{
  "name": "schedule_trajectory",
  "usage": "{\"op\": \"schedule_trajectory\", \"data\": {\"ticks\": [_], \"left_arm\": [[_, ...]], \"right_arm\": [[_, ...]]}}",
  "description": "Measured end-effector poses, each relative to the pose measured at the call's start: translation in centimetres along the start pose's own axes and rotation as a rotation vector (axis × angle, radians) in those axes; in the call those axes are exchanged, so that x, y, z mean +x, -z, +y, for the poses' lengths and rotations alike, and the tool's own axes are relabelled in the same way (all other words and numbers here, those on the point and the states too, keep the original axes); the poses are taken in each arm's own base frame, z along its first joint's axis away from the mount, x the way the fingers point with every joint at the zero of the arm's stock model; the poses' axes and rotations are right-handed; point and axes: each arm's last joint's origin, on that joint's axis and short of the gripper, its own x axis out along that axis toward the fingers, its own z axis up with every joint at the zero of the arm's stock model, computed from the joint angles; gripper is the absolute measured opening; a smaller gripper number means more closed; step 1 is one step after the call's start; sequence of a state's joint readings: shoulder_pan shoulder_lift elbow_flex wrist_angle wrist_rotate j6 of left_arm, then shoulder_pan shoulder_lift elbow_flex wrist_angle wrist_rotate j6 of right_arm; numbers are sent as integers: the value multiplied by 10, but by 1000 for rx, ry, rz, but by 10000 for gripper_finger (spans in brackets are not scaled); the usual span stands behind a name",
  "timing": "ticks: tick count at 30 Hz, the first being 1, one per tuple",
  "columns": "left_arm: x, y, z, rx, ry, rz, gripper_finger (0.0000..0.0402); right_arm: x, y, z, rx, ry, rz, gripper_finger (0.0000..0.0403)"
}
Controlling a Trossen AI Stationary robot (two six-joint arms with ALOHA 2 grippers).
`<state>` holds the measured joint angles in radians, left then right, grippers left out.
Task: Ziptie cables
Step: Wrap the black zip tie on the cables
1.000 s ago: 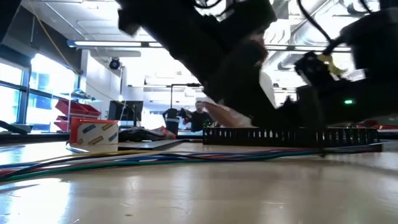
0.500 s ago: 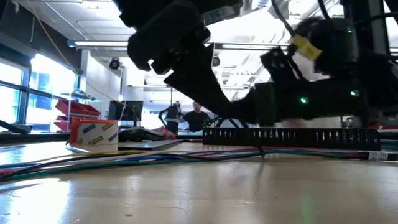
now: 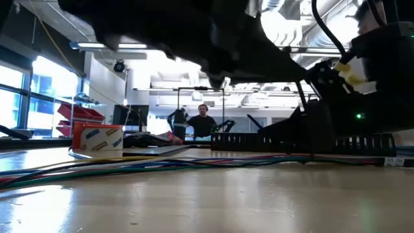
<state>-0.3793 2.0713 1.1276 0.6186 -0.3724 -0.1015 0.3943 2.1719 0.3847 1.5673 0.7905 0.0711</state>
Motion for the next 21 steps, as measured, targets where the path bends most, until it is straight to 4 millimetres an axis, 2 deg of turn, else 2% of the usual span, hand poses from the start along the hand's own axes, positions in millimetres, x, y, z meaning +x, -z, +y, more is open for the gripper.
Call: {"op": "schedule_trajectory", "data": {"ticks": [5,9,14,17,21], "left_arm": [[9,7,4,-30,40,-83,0],[17,20,6,-36,59,-85,0],[12,32,18,-87,30,-51,0],[11,28,24,-117,43,-56,0],[12,28,25,-99,46,-43,0]], "right_arm": [[0,0,-1,7,30,-2,0],[-3,1,0,1,28,1,0],[-9,1,8,-51,-27,-4,0],[-3,-2,11,-29,-53,-17,0],[16,-8,17,-7,-128,-46,0]]}}
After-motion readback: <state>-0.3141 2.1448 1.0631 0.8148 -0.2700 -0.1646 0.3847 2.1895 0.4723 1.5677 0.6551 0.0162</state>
